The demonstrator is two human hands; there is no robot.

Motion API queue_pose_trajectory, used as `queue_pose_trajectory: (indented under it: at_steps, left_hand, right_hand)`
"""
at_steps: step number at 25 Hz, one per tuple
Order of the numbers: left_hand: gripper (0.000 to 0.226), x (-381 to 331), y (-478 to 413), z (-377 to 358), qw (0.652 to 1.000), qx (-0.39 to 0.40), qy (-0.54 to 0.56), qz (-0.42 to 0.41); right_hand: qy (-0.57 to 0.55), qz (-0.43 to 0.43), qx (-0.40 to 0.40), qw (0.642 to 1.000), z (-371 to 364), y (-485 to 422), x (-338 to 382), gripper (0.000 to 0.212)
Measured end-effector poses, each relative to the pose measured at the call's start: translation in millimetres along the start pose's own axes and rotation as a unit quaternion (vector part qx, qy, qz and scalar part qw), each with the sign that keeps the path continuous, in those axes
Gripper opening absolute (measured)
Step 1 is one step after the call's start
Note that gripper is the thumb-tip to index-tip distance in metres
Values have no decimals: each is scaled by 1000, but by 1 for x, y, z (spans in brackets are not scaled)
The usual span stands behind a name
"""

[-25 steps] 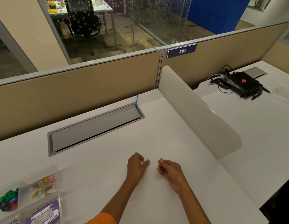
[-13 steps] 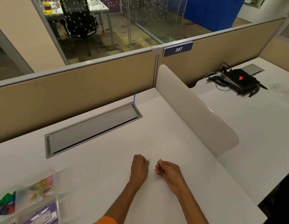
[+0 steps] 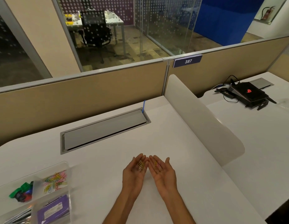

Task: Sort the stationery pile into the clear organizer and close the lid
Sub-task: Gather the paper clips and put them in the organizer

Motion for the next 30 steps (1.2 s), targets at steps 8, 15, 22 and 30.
queue_pose_trajectory:
  at_steps: [8, 15, 22, 30]
  left_hand:
    - [59, -34, 35, 14, 986, -11, 158, -48]
    - [62, -94, 73, 56, 975, -27, 188, -115]
    - [62, -175, 109, 124, 955, -59, 225, -185]
    - [75, -224, 117, 184, 950, -118, 232, -173]
  right_hand:
    - [-28, -10, 24, 999, -44, 24, -47, 61]
    - [34, -46, 46, 997, -86, 43, -121, 59]
    - [106, -84, 51, 989, -132, 60, -231, 59]
    - [172, -114, 24, 978, -154, 65, -313, 68]
Point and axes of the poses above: each hand's wrist, its own y-axis away from the middle knuckle, its own z-axis out of the back of the hand, x = y × z, the point moved 3 cm from there along -y, towards the middle knuckle, and after that the axes turned 6 degrees about z, right-handed, at the moved point
